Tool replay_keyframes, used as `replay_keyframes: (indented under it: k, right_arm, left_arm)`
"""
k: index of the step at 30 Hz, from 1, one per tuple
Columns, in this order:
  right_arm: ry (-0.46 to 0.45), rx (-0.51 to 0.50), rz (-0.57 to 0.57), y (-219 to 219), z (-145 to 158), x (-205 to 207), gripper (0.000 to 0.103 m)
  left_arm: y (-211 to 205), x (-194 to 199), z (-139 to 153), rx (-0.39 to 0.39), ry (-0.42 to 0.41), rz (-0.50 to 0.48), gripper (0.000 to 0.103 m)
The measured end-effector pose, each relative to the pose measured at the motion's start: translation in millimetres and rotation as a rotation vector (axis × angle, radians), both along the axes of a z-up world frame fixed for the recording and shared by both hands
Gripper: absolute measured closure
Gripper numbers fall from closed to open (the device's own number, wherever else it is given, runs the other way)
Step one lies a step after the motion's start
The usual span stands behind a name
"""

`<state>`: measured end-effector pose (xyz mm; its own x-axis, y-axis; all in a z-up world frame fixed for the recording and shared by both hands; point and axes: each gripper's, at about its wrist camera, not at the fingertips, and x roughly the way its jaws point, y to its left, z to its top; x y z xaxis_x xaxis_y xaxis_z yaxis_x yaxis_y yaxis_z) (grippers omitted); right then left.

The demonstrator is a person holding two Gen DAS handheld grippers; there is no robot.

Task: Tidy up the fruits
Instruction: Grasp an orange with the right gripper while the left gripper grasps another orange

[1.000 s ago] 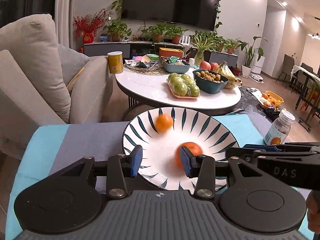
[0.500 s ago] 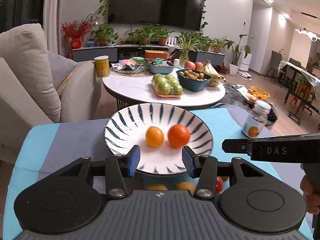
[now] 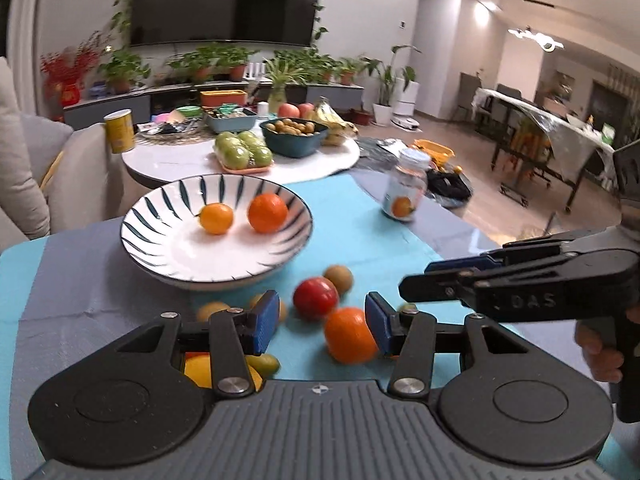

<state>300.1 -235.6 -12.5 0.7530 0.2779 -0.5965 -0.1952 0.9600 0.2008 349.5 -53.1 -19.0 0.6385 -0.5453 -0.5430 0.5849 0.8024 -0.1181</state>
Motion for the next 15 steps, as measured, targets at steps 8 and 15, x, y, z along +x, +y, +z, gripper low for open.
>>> replay_keyframes:
  k: [8,15]
  right_arm:
    - [0.043,-0.032,0.119,7.0,-14.7,-14.8,0.039]
    - [0.049,-0.038,0.13,13.3,-18.9,-5.3,0.039]
  left_arm:
    - [-0.2,-0.4,-3.0,-0.016,0.014,-0.009,0.059]
    - [-2.9,-1.7,-6.4,-0.009,0.023,-0.016,0.06]
